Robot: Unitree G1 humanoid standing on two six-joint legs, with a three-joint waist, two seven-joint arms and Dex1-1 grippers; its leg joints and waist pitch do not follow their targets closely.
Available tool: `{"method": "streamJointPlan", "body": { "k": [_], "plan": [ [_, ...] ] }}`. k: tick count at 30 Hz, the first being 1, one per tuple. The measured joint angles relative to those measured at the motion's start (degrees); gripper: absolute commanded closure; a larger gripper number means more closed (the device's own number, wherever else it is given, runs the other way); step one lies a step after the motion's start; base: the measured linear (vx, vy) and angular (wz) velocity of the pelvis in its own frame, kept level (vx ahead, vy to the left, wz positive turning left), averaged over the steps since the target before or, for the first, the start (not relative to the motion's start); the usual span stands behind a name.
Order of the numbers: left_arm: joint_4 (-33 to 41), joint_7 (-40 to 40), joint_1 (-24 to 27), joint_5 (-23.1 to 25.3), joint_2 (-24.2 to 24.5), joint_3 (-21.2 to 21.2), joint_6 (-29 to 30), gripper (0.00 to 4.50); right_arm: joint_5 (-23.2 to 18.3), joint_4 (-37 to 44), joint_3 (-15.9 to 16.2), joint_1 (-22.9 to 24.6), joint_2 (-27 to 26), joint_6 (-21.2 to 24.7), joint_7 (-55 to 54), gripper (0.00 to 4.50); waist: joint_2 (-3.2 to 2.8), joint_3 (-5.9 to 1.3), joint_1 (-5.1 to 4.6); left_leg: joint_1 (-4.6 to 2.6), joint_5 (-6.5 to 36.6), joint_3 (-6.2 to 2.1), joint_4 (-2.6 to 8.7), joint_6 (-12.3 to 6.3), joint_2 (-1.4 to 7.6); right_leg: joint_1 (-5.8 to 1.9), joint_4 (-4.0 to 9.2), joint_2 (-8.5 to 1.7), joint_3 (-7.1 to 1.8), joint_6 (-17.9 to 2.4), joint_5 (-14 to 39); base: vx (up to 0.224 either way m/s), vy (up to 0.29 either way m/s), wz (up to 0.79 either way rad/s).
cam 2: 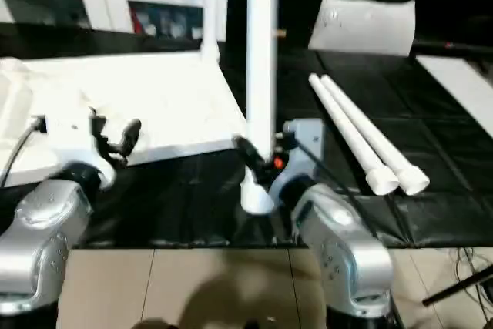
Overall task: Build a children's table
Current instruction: Insert table leg to table base
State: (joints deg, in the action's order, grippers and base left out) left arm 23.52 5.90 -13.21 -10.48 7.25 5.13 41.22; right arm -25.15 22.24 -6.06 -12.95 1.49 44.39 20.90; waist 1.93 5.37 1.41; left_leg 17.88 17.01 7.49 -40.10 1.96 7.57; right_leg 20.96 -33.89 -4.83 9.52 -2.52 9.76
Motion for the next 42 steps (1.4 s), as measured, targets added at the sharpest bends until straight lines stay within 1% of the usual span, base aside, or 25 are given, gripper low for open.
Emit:
{"method": "streamJointPlan", "body": {
  "k": [1, 2, 3, 4, 5, 6, 7, 8, 9, 11, 12, 15, 18, 20, 23, 24, 28, 29, 30, 31, 34, 35, 40, 41, 42],
  "plan": [
    [-0.6, 0.9, -1.6, -1.1, 0.2, 0.1, 0.3, 1.1, -1.3, -1.0, -1.2, -1.4, 0.2, 0.3, 0.7, 2.62, -0.5, 0.11, -0.6, -0.23, 0.0, -0.12, 0.44, 0.0, 0.32, -0.68, 1.14, -0.02, 0.94, 0.2, 0.1, -0.111, -0.007, 0.0],
    [-0.7, 1.6, -3.0, -1.8, 0.4, 0.1, 0.3, 1.03, -2.4, -1.4, -1.9, -2.6, 0.2, 0.6, 1.1, 2.62, -0.84, 0.23, -1.32, 0.05, 0.0, -0.19, 1.3, 0.02, 0.55, -1.59, 1.67, 0.0, 1.5, 0.8, 0.6, -0.111, -0.007, 0.0],
    [-1.8, 2.6, -5.5, -2.9, 0.7, 0.3, 0.4, 1.0, -4.6, -2.3, -3.7, -3.5, 0.0, 1.5, 2.0, 2.62, -0.94, 0.38, -1.5, 0.29, 0.0, 0.06, 1.93, 0.09, 0.9, -1.21, -1.92, 0.12, 0.37, 1.7, 3.2, -0.115, -0.032, 0.1],
    [-2.6, 3.5, -7.4, -4.5, 0.2, 0.5, 0.9, 1.0, -6.2, -3.0, -5.2, -3.6, 0.2, 2.5, 2.8, 2.62, -0.11, -0.01, -1.24, 0.37, -0.1, 1.14, 2.13, 0.11, 0.92, -1.26, -4.91, -0.07, -2.11, 1.6, 3.8, 0.014, -0.108, 0.24],
    [-2.7, 4.3, -8.5, -6.0, -0.7, 1.3, 1.4, 0.9, -7.1, -4.2, -6.1, -4.7, 0.7, 3.2, 3.5, 2.62, 1.7, -0.97, -1.15, 0.46, -0.3, 1.79, 2.13, 0.46, 0.38, -1.74, -5.27, -0.5, -4.46, 2.8, 4.5, 0.014, -0.108, 0.24],
    [-3.6, 5.2, -9.7, -8.0, -1.2, 2.5, 2.5, 0.9, -8.2, -5.4, -6.8, -5.9, 1.2, 4.0, 4.2, 2.62, 1.63, -1.19, -0.51, 1.08, -0.6, 1.09, 2.35, 0.89, -0.15, -1.02, -5.42, -0.35, -4.83, 2.2, 4.7, 0.009, -0.142, -0.02],
    [-4.1, 5.7, -10.3, -9.3, -1.4, 2.8, 3.4, 0.76, -8.9, -5.6, -7.1, -5.9, 1.4, 4.1, 4.8, 2.62, 1.17, -1.36, 0.26, 1.32, -1.1, 0.5, 2.78, 1.47, -0.24, -0.77, -5.19, -0.14, -4.68, 2.0, 4.7, -0.054, -0.115, -0.12],
    [-4.7, 6.4, -11.5, -11.4, -2.1, 3.8, 4.9, 0.67, -9.9, -6.2, -7.7, -6.1, 1.8, 4.4, 5.4, 2.62, 1.22, -1.39, 0.69, 1.41, -2.3, 0.59, 3.54, 1.17, -0.19, -0.36, -5.23, -0.02, -4.63, 1.8, 4.6, -0.054, -0.115, -0.12],
    [-4.9, 7.0, -13.4, -13.5, -2.7, 4.6, 6.3, 0.62, -11.0, -7.5, -8.4, -7.1, 2.0, 5.1, 5.4, 2.62, 1.13, -1.47, 1.19, 1.82, -4.7, 0.58, 4.42, 1.47, 0.17, 0.28, -5.2, 0.41, -4.47, 1.4, 4.4, -0.008, -0.095, 0.03],
    [-5.8, 8.4, -16.5, -18.7, -4.0, 7.0, 9.0, 0.45, -13.5, -9.6, -9.3, -8.3, 3.1, 6.8, 6.4, 2.62, 1.23, -1.54, 1.9, 2.7, -5.7, 0.55, 4.56, 1.69, 0.72, 0.95, -4.98, 0.86, -4.1, 0.8, 4.0, -0.004, -0.071, 0.01],
    [-6.2, 9.1, -17.7, -21.8, -4.4, 8.2, 10.3, 0.32, -14.9, -10.6, -9.3, -8.9, 3.9, 7.8, 7.7, 2.62, 1.23, -1.54, 2.12, 3.02, -5.9, 0.53, 4.54, 1.49, 1.02, 1.09, -4.65, 1.21, -4.06, 0.4, 3.5, 0.0, 0.0, 0.0],
    [-7.4, 10.3, -20.1, -28.0, -5.7, 10.5, 13.3, 0.16, -18.9, -11.9, -9.6, -9.5, 6.2, 10.3, 12.4, 2.62, 1.26, -1.53, 2.42, 3.38, -5.9, 0.55, 4.58, 1.51, 1.73, 1.05, -3.49, 1.74, -3.7, 0.0, 2.8, 0.0, 0.0, 0.0],
    [-7.8, 11.3, -21.0, -31.1, -6.3, 10.8, 16.0, 0.05, -20.4, -11.9, -9.6, -9.6, 7.3, 11.2, 15.3, 2.62, 1.3, -1.56, 2.68, 3.4, -5.9, 0.76, 4.59, 1.37, 1.75, 1.03, -3.0, 1.74, -3.77, 0.1, 2.5, 0.0, 0.0, 0.0],
    [-8.2, 11.4, -21.2, -31.9, -6.7, 10.6, 17.3, 0.05, -20.8, -11.9, -9.5, -9.6, 7.8, 11.3, 16.1, 2.62, 1.34, -1.55, 2.71, 3.32, -5.9, 0.84, 4.58, 1.33, 1.75, 1.03, -2.74, 1.73, -3.8, 0.2, 2.3, 0.0, 0.0, 0.0],
    [-8.5, 12.1, -21.2, -31.8, -5.9, 8.7, 18.6, 0.0, -21.3, -11.9, -8.9, -9.6, 9.0, 11.2, 17.2, 2.62, 1.49, -1.5, 2.89, 3.35, -5.8, 0.89, 4.59, 1.37, 1.76, 0.99, -2.46, 1.73, -3.82, 0.4, 2.1, 0.0, 0.0, 0.0],
    [-8.6, 12.3, -21.2, -31.7, -5.4, 7.6, 18.6, 0.0, -21.4, -11.9, -8.3, -9.7, 9.5, 11.1, 17.3, 2.62, 1.49, -1.5, 2.99, 3.36, -5.8, 0.91, 4.61, 1.4, 1.76, 0.97, -2.34, 1.73, -3.82, 0.5, 2.0, 0.0, 0.0, 0.0],
    [-10.2, 12.3, -22.1, -31.5, -5.2, 6.4, 18.6, 0.0, -21.1, -11.9, -6.6, -9.7, 10.2, 9.7, 18.4, 2.62, 1.58, -1.48, 3.41, 3.35, -5.9, 0.99, 4.61, 1.29, 1.76, 0.92, -2.19, 1.72, -3.87, 0.8, 1.9, 0.0, 0.0, 0.0],
    [-10.4, 12.1, -22.5, -31.5, -5.5, 6.4, 18.6, 0.18, -19.8, -11.9, -5.9, -9.8, 10.6, 8.4, 18.4, 2.62, 1.58, -1.48, 3.52, 3.34, -5.9, 1.02, 4.61, 1.27, 1.76, 0.92, -2.17, 1.71, -3.88, 0.8, 1.9, 0.0, 0.0, 0.0],
    [-10.7, 12.1, -22.8, -31.5, -5.6, 6.4, 18.4, 0.29, -17.8, -11.9, -4.9, -9.8, 11.1, 6.6, 18.4, 2.62, 1.6, -1.48, 3.56, 3.32, -6.0, 1.06, 4.61, 1.27, 1.76, 0.91, -2.17, 1.7, -3.9, 0.8, 1.9, 0.0, 0.0, 0.0],
    [-10.8, 12.1, -22.9, -31.5, -5.7, 6.4, 18.2, 0.36, -16.8, -11.9, -4.4, -9.8, 11.2, 5.9, 18.3, 2.62, 1.61, -1.48, 3.56, 3.33, -6.0, 1.07, 4.61, 1.26, 1.76, 0.91, -2.15, 1.69, -3.9, 0.8, 1.9, 0.0, 0.0, 0.0],
    [-10.8, 12.1, -22.9, -31.7, -6.0, 6.4, 17.6, 0.41, -13.5, -11.7, -2.0, -9.9, 12.6, 3.4, 17.8, 2.62, 1.63, -1.47, 3.61, 3.35, -6.0, 1.09, 4.61, 1.23, 1.76, 0.91, -2.1, 1.68, -3.9, 0.9, 1.9, 0.0, 0.0, 0.0],
    [-10.8, 12.1, -23.0, -32.1, -6.2, 6.4, 17.4, 0.72, -13.0, -11.5, -1.4, -9.9, 12.8, 3.0, 17.7, 2.62, 1.64, -1.46, 3.62, 3.36, -6.0, 1.09, 4.61, 1.23, 1.76, 0.91, -2.09, 1.68, -3.9, 0.9, 1.8, 0.0, 0.0, 0.0],
    [-10.8, 12.0, -24.2, -35.1, -8.4, 7.4, 17.1, 0.9, -12.9, -10.4, 0.6, -9.8, 12.3, 2.6, 17.7, 2.62, 1.66, -1.45, 3.58, 3.48, -6.0, 1.11, 4.62, 1.18, 1.76, 0.93, -1.9, 1.68, -3.9, 1.0, 1.8, 0.0, 0.0, 0.0],
    [-10.8, 12.1, -24.5, -35.6, -8.5, 7.5, 17.0, 1.18, -13.0, -9.9, 0.8, -9.8, 12.1, 2.6, 17.7, 2.62, 1.66, -1.45, 3.57, 3.48, -6.0, 1.12, 4.63, 1.17, 1.76, 0.93, -1.88, 1.68, -3.9, 1.0, 1.7, 0.0, 0.0, 0.0],
    [-10.7, 12.3, -24.7, -36.1, -8.4, 7.5, 17.0, 1.18, -13.5, -9.5, 0.9, -9.8, 12.0, 2.7, 17.9, 2.62, 1.66, -1.45, 3.57, 3.48, -6.0, 1.13, 4.65, 1.15, 1.76, 0.93, -1.85, 1.68, -3.91, 1.0, 1.7, 0.0, 0.0, 0.0]
  ]
}}
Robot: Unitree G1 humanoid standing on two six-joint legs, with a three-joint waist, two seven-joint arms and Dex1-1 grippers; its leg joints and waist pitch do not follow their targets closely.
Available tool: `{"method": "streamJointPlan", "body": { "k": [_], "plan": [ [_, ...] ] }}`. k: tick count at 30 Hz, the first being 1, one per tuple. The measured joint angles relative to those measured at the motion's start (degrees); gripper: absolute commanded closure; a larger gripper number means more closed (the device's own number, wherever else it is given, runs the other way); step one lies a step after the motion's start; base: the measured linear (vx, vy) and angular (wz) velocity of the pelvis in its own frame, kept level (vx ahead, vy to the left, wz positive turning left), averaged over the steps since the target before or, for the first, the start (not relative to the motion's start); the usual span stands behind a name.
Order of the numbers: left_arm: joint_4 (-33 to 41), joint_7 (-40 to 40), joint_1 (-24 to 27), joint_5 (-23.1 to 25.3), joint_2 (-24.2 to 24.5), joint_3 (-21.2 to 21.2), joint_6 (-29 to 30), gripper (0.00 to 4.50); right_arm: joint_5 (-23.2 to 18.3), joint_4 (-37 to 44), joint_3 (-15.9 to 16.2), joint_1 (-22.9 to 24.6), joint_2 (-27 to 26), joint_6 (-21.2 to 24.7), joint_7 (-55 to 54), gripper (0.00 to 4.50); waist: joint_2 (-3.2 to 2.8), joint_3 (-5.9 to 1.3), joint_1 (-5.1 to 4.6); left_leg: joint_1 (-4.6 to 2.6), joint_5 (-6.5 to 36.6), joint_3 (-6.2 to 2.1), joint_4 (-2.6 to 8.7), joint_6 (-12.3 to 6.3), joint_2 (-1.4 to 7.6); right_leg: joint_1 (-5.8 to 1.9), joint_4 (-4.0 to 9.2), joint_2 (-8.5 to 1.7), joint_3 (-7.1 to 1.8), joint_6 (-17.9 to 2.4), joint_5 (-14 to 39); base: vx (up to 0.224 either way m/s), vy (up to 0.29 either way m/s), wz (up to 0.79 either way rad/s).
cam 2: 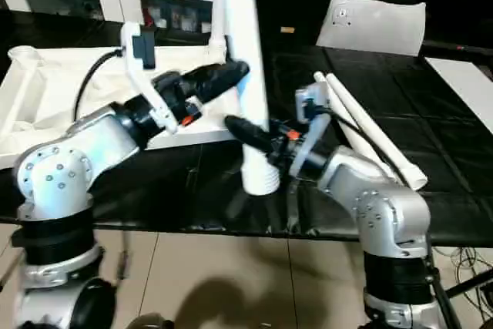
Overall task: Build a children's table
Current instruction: Insert table leg to table base
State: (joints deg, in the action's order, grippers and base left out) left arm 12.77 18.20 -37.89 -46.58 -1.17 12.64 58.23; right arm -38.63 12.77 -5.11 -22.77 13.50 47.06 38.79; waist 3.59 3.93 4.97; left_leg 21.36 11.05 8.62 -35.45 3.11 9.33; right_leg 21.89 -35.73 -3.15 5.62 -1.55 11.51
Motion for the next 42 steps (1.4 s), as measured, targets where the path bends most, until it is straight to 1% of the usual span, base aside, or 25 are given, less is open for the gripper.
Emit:
{"method": "streamJointPlan", "body": {
  "k": [2, 3, 4, 7, 11, 13, 14, 16, 18, 19, 23, 26, 27, 28, 29, 30, 31, 32, 34, 36, 39, 40, 42],
  "plan": [
    [0.0, 0.8, 0.0, -0.4, 0.5, -0.1, -0.1, 1.37, -2.1, 0.1, -0.2, 0.1, 0.0, 0.4, 1.0, 2.62, 0.02, 0.02, 0.0, 0.0, 0.0, 0.02, 0.08, 0.0, 0.0, 0.0, 0.05, 0.0, -0.01, 0.0, 0.0, 0.0, 0.0, 0.0],
    [0.0, 1.7, 0.0, -0.9, 1.2, -0.1, 0.0, 1.52, -4.3, 0.2, -0.9, 0.4, -0.1, 1.3, 2.1, 2.62, 0.05, 0.04, -0.01, -0.01, 0.0, 0.02, 0.13, 0.0, 0.0, 0.01, 0.09, 0.0, 0.0, 0.0, 0.0, 0.0, 0.0, 0.0],
    [0.0, 2.3, 0.0, -1.1, 1.5, -0.1, 0.0, 1.62, -5.3, 0.1, -1.2, 0.4, -0.1, 1.8, 2.7, 2.62, 0.05, 0.04, -0.01, -0.01, 0.0, 0.03, 0.16, 0.0, 0.0, 0.01, 0.12, 0.0, 0.0, 0.0, 0.0, 0.0, 0.0, 0.0],
    [0.5, 3.8, -0.7, -3.5, 1.8, -0.2, 0.7, 1.68, -11.4, 0.1, -3.1, 0.5, -0.2, 5.3, 4.5, 2.62, 0.07, 0.06, 0.05, 0.03, 0.0, 0.04, 0.29, -0.01, -0.01, 0.01, 0.34, 0.0, 0.0, 0.0, -0.1, 0.0, 0.0, 0.0],
    [1.2, 5.1, -1.9, -5.9, 2.4, -0.3, 1.7, 1.69, -17.7, 0.0, -5.7, 0.5, 0.2, 8.5, 6.3, 2.62, 0.06, 0.07, -0.02, 0.02, 0.0, 0.15, 0.52, -0.03, -0.01, -0.02, 0.69, 0.0, 0.0, 0.0, -0.2, 0.0, 0.0, 0.0],
    [1.3, 5.4, -2.5, -6.9, 2.6, -0.4, 2.1, 1.69, -19.5, 0.0, -6.2, 0.5, 0.6, 9.1, 6.7, 2.62, 0.06, 0.07, -0.01, 0.01, 0.0, 0.18, 0.62, -0.02, -0.02, 0.0, 0.73, 0.0, -0.01, 0.0, -0.2, 0.0, 0.0, 0.0],
    [1.2, 5.4, -2.7, -7.7, 2.6, -0.2, 2.4, 1.4, -20.0, 0.0, -6.2, 0.5, 0.8, 9.2, 6.9, 2.62, 0.05, 0.08, -0.01, 0.0, 0.0, 0.19, 0.66, -0.02, -0.02, 0.0, 0.75, 0.0, 0.0, 0.0, -0.2, 0.0, 0.0, 0.0],
    [1.0, 5.8, -3.2, -10.0, 2.8, 0.4, 3.4, 1.4, -20.6, 0.0, -6.3, 0.5, 1.4, 9.6, 7.5, 2.62, 0.07, 0.09, 0.0, -0.03, 0.0, 0.21, 0.77, -0.01, -0.02, 0.02, 0.78, 0.0, 0.0, 0.0, -0.2, 0.0, 0.0, 0.0],
    [1.0, 6.4, -3.4, -11.3, 3.6, 0.5, 4.1, 1.4, -21.8, 0.0, -6.4, 0.5, 2.0, 10.4, 7.7, 2.62, 0.07, 0.1, -0.01, -0.06, 0.0, 0.24, 0.87, 0.0, -0.03, 0.03, 0.81, 0.0, -0.01, 0.1, -0.2, 0.0, 0.0, 0.0],
    [1.0, 6.7, -3.4, -11.6, 3.8, 0.5, 4.1, 1.32, -22.1, 0.0, -6.4, 0.5, 2.1, 10.6, 7.8, 2.62, 0.1, 0.12, -0.01, -0.07, 0.0, 0.25, 0.9, 0.0, -0.02, 0.03, 0.82, 0.0, -0.02, 0.1, -0.2, 0.0, 0.0, 0.0],
    [0.9, 7.7, -3.4, -12.3, 5.0, 0.3, 4.6, 1.32, -22.8, 0.2, -6.2, 0.5, 2.7, 11.2, 7.9, 2.62, 0.08, 0.17, -0.01, -0.07, 0.0, 0.28, 0.97, 0.0, -0.03, 0.05, 0.92, 0.0, -0.03, 0.1, -0.2, 0.0, 0.0, 0.0],
    [1.0, 8.6, -3.4, -12.3, 5.8, -0.1, 4.6, 1.32, -22.3, 0.5, -5.6, 0.5, 3.0, 10.9, 7.9, 2.62, 0.08, 0.18, -0.01, -0.07, 0.0, 0.3, 1.03, 0.01, -0.03, 0.05, 0.98, 0.0, -0.03, 0.1, -0.2, 0.0, 0.0, 0.0],
    [0.9, 8.5, -3.4, -12.3, 5.8, -0.2, 4.6, 1.32, -21.6, 0.7, -5.3, 0.5, 3.1, 10.5, 7.8, 2.62, 0.07, 0.18, -0.02, -0.06, 0.0, 0.3, 1.05, 0.01, -0.03, 0.05, 1.0, 0.0, -0.03, 0.1, -0.1, 0.0, 0.0, 0.0],
    [0.8, 8.5, -3.4, -12.3, 5.8, -0.2, 4.5, 1.67, -21.3, 0.7, -5.0, 0.5, 3.3, 10.0, 7.7, 2.62, 0.07, 0.18, -0.01, -0.06, 0.0, 0.31, 1.06, 0.01, -0.03, 0.05, 1.03, 0.0, -0.03, 0.1, -0.1, 0.0, 0.0, 0.0],
    [0.6, 8.5, -3.4, -12.3, 5.8, -0.2, 4.5, 1.67, -20.9, 0.7, -4.7, 0.5, 3.5, 9.6, 7.6, 2.62, 0.07, 0.18, 0.01, -0.06, 0.0, 0.31, 1.07, 0.01, -0.03, 0.05, 1.04, 0.0, -0.03, 0.1, -0.1, 0.0, 0.0, 0.0],
    [0.3, 8.4, -3.4, -12.3, 5.8, -0.2, 4.4, 1.89, -20.2, 0.7, -4.3, 0.5, 3.6, 9.5, 7.4, 2.62, 0.07, 0.18, 0.04, -0.05, 0.0, 0.31, 1.09, 0.01, -0.03, 0.05, 1.06, 0.0, -0.03, 0.1, -0.1, 0.0, 0.0, 0.0],
    [0.0, 8.4, -3.4, -12.3, 5.8, -0.1, 4.3, 1.95, -20.2, 0.7, -4.2, 0.5, 3.6, 9.4, 7.4, 2.62, 0.07, 0.19, 0.04, -0.04, 0.0, 0.32, 1.1, 0.01, -0.03, 0.05, 1.09, 0.0, -0.03, 0.1, -0.2, 0.0, 0.0, 0.0],
    [-0.2, 8.4, -3.4, -12.3, 5.8, -0.1, 4.2, 1.86, -20.2, 0.7, -4.1, 0.5, 3.6, 9.2, 7.4, 2.62, 0.07, 0.19, 0.01, -0.04, 0.0, 0.32, 1.12, 0.01, -0.03, 0.05, 1.11, 0.0, -0.03, 0.1, -0.2, 0.0, 0.0, 0.0],
    [-0.2, 8.6, -3.3, -12.3, 5.9, -0.2, 3.8, 1.87, -20.2, 1.2, -3.9, 0.6, 3.7, 8.9, 7.4, 2.62, 0.07, 0.18, 0.0, -0.04, 0.0, 0.33, 1.2, 0.01, -0.03, 0.04, 1.2, 0.0, -0.03, 0.1, -0.2, 0.0, 0.0, 0.0],
    [-0.2, 9.0, -3.1, -12.3, 5.9, -0.3, 3.6, 2.3, -19.8, 1.4, -3.5, 0.7, 4.1, 8.6, 7.4, 2.62, 0.07, 0.19, 0.0, -0.02, 0.0, 0.35, 1.25, 0.0, -0.03, 0.04, 1.27, 0.0, -0.03, 0.1, -0.2, 0.0, 0.0, 0.0],
    [0.0, 9.7, -2.1, -12.5, 6.5, -0.3, 3.1, 2.34, -18.6, 1.8, -2.5, 0.8, 4.7, 7.8, 7.4, 2.62, 0.07, 0.18, 0.0, -0.02, 0.0, 0.38, 1.3, 0.0, -0.03, 0.05, 1.32, 0.0, -0.03, 0.1, -0.2, 0.0, 0.0, 0.0],
    [0.0, 9.8, -1.8, -12.4, 6.7, -0.5, 2.9, 2.6, -17.9, 1.8, -2.0, 0.8, 4.8, 7.4, 7.4, 2.62, 0.07, 0.19, 0.0, -0.02, 0.0, 0.38, 1.3, 0.0, -0.03, 0.05, 1.32, 0.0, -0.03, 0.1, -0.2, 0.0, 0.0, 0.0],
    [0.0, 10.0, -1.3, -12.0, 7.4, -1.3, 2.2, 2.62, -16.8, 1.7, -1.2, 0.9, 5.2, 6.5, 7.4, 2.62, 0.06, 0.19, 0.0, -0.02, 0.0, 0.39, 1.31, 0.0, -0.03, 0.05, 1.32, 0.0, -0.03, -0.1, -0.3, 0.0, 0.0, 0.0]
  ]
}}
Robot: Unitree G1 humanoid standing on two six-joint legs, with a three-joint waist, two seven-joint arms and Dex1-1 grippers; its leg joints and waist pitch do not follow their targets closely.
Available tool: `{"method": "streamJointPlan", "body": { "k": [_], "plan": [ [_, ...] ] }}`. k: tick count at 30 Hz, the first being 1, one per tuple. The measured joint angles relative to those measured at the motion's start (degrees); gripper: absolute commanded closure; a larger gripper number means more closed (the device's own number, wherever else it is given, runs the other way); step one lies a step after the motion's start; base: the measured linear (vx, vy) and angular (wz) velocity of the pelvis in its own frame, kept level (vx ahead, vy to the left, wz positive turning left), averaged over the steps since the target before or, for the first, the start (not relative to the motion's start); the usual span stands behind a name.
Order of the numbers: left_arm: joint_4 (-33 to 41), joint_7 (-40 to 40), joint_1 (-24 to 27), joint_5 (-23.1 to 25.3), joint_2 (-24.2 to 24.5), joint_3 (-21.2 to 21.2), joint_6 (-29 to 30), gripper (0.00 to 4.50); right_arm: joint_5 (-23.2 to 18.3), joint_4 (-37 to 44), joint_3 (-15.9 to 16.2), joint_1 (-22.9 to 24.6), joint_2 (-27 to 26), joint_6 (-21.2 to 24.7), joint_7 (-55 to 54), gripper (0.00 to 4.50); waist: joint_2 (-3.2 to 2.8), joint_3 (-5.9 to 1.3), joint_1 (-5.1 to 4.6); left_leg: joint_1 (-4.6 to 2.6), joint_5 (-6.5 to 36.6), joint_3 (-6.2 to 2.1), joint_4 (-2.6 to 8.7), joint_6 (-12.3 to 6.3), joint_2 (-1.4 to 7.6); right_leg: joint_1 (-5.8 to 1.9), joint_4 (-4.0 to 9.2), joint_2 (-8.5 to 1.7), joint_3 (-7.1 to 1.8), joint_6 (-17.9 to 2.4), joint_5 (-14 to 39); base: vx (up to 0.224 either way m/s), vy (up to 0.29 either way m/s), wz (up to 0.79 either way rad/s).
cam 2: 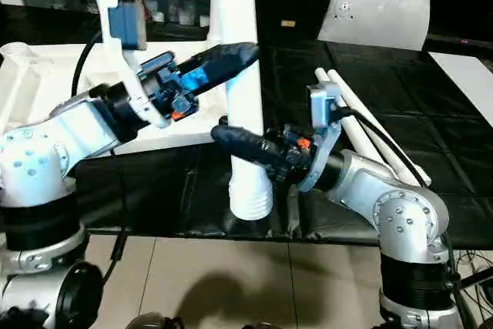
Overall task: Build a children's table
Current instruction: Insert table leg to table base
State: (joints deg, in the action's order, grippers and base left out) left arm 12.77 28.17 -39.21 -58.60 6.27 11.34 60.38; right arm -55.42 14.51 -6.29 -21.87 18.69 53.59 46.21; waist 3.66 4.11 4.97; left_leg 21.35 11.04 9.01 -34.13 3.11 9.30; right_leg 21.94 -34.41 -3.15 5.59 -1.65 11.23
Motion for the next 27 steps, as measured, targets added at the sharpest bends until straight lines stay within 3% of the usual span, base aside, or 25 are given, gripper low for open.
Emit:
{"method": "streamJointPlan", "body": {
  "k": [20, 22, 27],
  "plan": [
    [0.5, 1.7, 2.7, 4.2, 2.1, -3.0, -5.2, 2.69, 6.1, -2.5, 4.4, -0.9, 0.7, -5.3, 0.3, 2.62, 0.0, 0.0, -0.02, -0.03, 0.0, 0.03, 0.0, 0.0, 0.01, 0.0, -0.02, 0.0, -0.02, -0.2, -0.1, 0.0, 0.0, 0.0],
    [0.5, 1.6, 2.7, 4.8, 2.4, -3.0, -5.9, 2.69, 6.5, -3.1, 4.4, -1.4, 0.7, -5.7, 0.2, 2.06, 0.01, 0.0, -0.01, -0.04, 0.0, 0.03, 0.0, 0.0, 0.01, -0.01, -0.02, 0.0, -0.02, -0.2, -0.1, 0.0, 0.0, 0.0],
    [-0.7, 1.3, 2.0, 8.7, 4.8, -4.4, -7.9, 2.69, 10.2, -5.8, 4.5, -3.1, 0.2, -8.6, -2.6, 1.58, 0.05, -0.03, -0.02, -0.07, 0.0, 0.06, 0.0, 0.02, 0.01, -0.01, -0.08, 0.0, -0.03, -0.2, -0.1, 0.0, 0.0, 0.0]
  ]
}}
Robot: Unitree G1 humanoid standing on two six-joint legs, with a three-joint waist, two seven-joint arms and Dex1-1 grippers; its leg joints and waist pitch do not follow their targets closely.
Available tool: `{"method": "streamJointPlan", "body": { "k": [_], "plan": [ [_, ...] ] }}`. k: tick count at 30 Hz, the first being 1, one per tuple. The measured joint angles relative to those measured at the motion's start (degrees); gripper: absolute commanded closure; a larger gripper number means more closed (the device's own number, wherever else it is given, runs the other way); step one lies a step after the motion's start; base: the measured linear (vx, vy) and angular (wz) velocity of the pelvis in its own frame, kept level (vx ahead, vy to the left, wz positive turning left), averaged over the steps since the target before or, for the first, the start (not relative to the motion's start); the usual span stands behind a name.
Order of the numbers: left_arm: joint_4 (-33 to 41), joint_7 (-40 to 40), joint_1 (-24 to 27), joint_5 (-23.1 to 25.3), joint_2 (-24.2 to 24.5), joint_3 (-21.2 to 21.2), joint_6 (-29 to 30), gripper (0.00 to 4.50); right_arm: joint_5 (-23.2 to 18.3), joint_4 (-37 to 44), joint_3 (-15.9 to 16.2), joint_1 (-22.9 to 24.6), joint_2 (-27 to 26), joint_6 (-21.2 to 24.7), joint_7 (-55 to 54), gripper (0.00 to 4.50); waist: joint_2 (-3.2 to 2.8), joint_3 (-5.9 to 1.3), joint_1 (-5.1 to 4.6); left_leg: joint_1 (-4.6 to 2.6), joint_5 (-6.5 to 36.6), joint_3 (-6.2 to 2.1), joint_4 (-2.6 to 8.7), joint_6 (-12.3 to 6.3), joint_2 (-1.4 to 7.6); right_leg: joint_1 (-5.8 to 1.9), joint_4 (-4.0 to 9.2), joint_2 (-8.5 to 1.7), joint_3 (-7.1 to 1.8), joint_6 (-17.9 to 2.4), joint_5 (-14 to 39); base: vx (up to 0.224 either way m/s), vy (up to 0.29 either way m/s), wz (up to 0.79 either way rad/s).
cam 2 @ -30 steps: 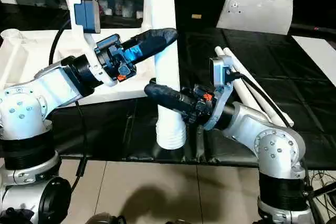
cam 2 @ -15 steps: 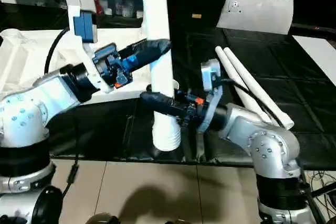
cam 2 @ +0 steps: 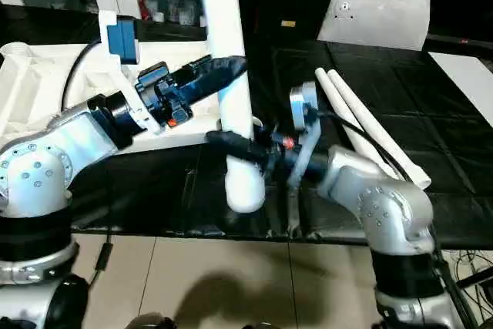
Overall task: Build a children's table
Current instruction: Insert table leg to table base
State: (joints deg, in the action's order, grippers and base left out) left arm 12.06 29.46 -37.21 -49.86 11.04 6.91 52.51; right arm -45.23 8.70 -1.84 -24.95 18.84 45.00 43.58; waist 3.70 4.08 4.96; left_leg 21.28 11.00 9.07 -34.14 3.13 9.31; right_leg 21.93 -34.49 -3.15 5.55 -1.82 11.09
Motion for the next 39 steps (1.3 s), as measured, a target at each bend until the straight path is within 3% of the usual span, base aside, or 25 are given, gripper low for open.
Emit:
{"method": "streamJointPlan", "body": {
  "k": [11, 16, 21, 39],
  "plan": [
    [-3.9, 2.8, -1.8, 6.0, 4.8, -3.0, -3.2, 2.69, 0.8, -1.7, -0.9, -1.7, 1.1, -1.4, -0.5, 0.58, 0.05, -0.03, 0.02, -0.11, -0.2, 0.12, -0.13, -0.28, 0.01, 0.03, -0.32, 0.0, -0.13, 0.0, 0.0, 0.0, 0.0, 0.0],
    [-4.8, 5.1, -3.6, 6.8, 6.6, -4.6, -4.0, 2.69, 1.4, -3.1, 0.9, -3.2, 5.0, 2.3, 1.0, 0.54, 0.07, -0.03, 0.08, -0.15, -0.2, 0.12, -0.22, -0.08, 0.01, 0.03, -0.47, -0.01, -0.15, 0.0, 0.0, 0.0, 0.0, 0.0],
    [-5.4, 8.2, -4.8, 6.8, 7.0, -5.8, -4.0, 2.69, 3.6, -5.5, 4.3, -4.5, 7.7, 3.0, 5.1, 0.54, 0.15, 0.0, 0.04, -0.18, -0.3, 0.13, -0.23, -0.06, 0.02, 0.03, -0.5, -0.02, -0.15, 0.2, 0.1, 0.0, 0.0, 0.0],
    [-8.0, 13.6, -7.1, 7.3, 8.2, -8.1, -4.0, 2.69, 5.5, -9.3, 8.7, -6.7, 8.2, 1.9, 12.4, 2.22, 0.28, 0.04, 0.08, -0.13, -0.3, 0.13, -0.26, -0.07, 0.03, 0.05, -0.52, -0.02, -0.14, -0.1, -0.1, 0.0, 0.0, 0.0]
  ]
}}
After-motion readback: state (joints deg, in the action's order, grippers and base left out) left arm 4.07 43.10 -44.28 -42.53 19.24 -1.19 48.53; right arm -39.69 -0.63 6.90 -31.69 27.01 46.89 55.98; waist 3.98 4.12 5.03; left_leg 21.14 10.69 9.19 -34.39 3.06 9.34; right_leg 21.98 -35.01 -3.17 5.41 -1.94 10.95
